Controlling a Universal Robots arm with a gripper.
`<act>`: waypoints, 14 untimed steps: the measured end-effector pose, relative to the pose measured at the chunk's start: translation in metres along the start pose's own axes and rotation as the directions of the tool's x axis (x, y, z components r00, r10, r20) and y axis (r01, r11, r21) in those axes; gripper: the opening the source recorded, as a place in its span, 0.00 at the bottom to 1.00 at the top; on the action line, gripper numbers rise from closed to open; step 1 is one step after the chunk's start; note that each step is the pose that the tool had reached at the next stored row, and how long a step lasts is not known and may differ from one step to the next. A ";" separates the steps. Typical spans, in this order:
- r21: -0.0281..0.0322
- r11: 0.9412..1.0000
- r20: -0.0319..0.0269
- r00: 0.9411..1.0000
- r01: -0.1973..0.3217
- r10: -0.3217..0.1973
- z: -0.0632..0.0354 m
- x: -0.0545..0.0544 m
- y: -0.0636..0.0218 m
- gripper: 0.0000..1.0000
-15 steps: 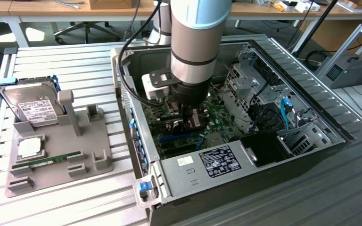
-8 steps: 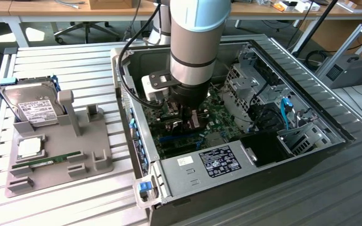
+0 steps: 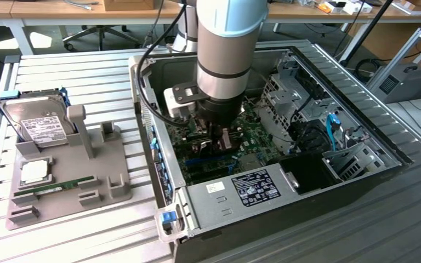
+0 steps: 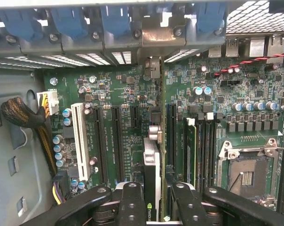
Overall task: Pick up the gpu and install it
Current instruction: 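Insert the gpu into the slot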
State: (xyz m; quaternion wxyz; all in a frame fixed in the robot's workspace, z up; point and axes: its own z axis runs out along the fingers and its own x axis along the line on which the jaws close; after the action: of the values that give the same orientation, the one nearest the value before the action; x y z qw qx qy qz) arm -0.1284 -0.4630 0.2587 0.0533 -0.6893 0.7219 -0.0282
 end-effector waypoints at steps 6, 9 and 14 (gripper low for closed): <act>0.000 1.000 0.000 1.000 0.000 0.000 0.0014 0.000 0.0011 0.27; 0.000 1.000 -0.001 1.000 0.000 0.000 0.0037 0.000 0.0014 0.27; 0.000 1.000 0.000 1.000 -0.001 0.001 0.0011 0.000 0.0010 0.27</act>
State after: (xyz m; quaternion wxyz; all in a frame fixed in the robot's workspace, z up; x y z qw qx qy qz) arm -0.1292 -0.4630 0.2575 0.0534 -0.6891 0.7221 -0.0282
